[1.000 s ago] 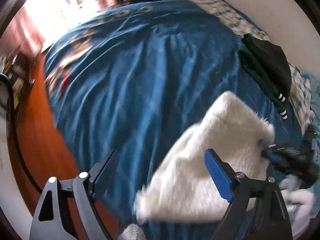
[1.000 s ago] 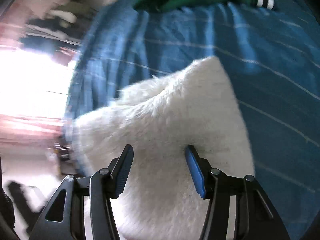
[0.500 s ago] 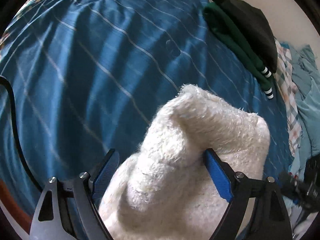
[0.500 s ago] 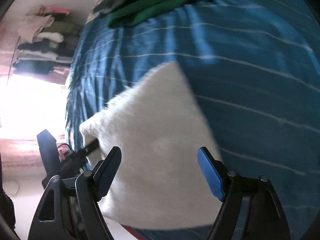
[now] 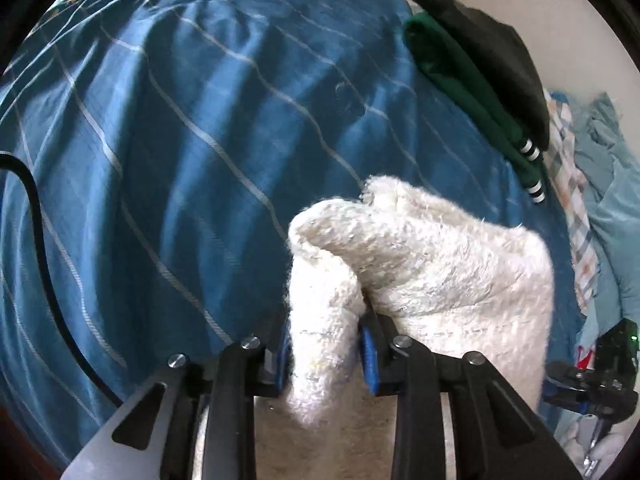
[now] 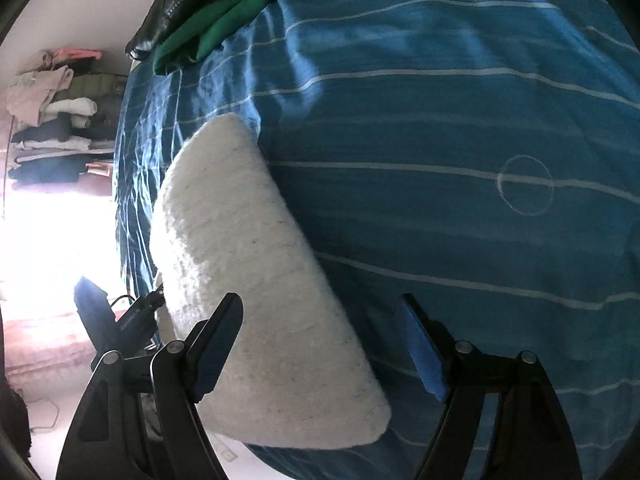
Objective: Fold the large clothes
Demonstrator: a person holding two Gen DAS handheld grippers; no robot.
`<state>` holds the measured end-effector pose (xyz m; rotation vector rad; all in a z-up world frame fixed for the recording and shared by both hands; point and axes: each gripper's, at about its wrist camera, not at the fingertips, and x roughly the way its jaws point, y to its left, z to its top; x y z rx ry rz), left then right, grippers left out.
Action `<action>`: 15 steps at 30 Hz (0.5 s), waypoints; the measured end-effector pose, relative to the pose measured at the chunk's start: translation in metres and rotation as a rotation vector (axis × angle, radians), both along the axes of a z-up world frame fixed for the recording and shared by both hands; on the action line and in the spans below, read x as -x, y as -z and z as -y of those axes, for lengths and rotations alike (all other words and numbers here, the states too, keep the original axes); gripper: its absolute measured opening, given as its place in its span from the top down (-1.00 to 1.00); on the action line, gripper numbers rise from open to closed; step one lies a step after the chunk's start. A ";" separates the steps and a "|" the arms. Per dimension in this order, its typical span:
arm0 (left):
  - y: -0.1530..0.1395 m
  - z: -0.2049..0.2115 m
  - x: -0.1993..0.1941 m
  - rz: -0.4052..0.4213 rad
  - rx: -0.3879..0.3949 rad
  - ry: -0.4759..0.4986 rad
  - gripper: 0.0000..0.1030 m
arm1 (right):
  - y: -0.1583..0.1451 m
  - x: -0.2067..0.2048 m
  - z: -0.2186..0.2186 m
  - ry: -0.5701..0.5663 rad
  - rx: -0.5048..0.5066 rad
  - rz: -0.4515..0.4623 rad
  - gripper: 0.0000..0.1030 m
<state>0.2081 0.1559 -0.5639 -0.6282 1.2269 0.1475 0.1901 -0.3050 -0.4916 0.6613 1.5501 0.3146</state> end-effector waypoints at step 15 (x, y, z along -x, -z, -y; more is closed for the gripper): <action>-0.072 0.003 0.111 -0.051 -0.045 -0.297 -0.53 | 0.088 -0.034 -0.037 -0.264 -0.506 -0.142 -0.67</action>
